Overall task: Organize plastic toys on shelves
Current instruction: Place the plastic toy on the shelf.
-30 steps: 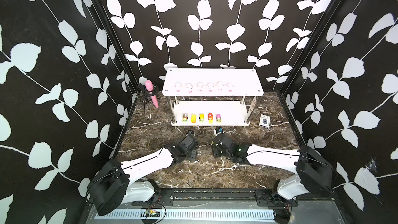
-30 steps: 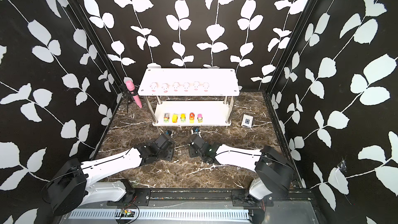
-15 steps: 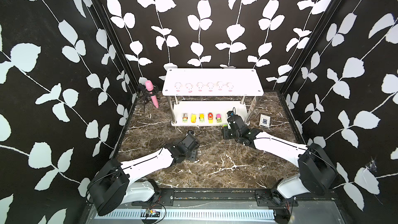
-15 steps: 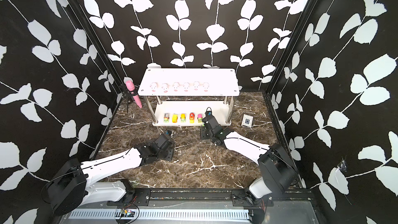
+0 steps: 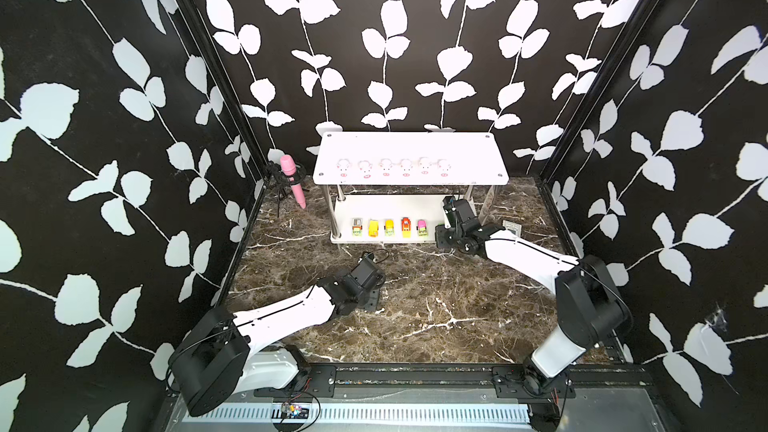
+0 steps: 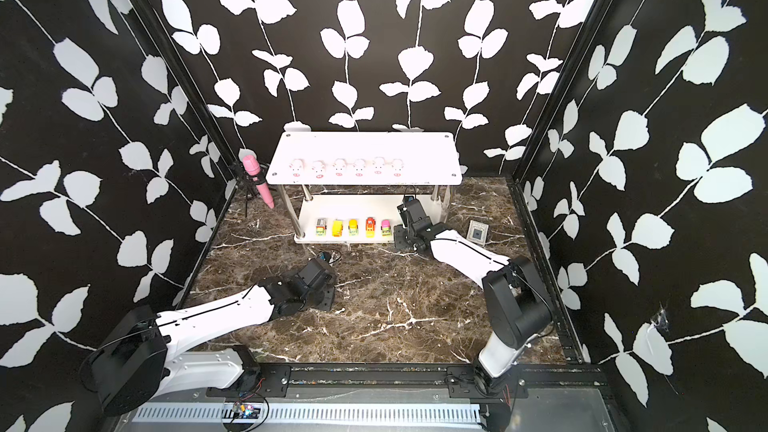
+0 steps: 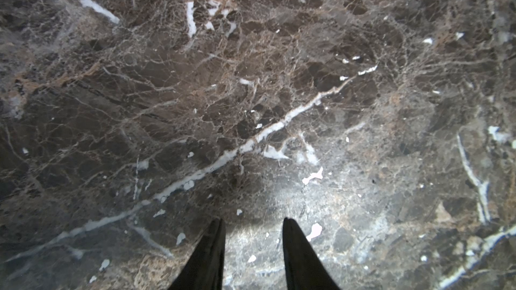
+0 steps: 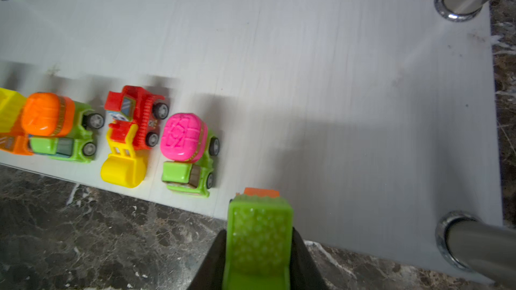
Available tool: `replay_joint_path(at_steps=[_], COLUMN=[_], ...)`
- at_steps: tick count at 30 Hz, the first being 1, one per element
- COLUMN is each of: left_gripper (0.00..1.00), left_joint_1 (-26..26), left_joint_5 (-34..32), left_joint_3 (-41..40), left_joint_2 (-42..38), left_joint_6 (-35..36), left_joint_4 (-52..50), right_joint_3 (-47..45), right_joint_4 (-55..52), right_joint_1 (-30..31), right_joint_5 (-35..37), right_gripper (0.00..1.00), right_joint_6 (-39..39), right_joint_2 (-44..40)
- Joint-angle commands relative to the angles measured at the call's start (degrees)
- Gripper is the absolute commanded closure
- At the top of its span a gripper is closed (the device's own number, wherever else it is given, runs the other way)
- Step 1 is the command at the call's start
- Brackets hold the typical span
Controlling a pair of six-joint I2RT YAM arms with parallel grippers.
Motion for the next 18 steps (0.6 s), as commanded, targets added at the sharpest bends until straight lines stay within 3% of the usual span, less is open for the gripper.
replay_joint_path(at_steps=[1,18], left_gripper=[0.63,0.63], left_joint_1=[0.4,0.4], left_joint_5=[-0.3,1.3], left_joint_3=[-0.7,-1.6], left_joint_2=[-1.1,-0.9], left_joint_6=[0.5,0.9], left_joint_4=[0.2,2.5], right_joint_3=[4.2,10.6], right_joint_4=[-2.5,-3.5], right_joint_1=[-1.1,-2.3], right_joint_5=[0.7,0.5], right_gripper=[0.82,0.78], right_joint_6=[-2.1,-3.2], right_joint_2=[2.6,10.1])
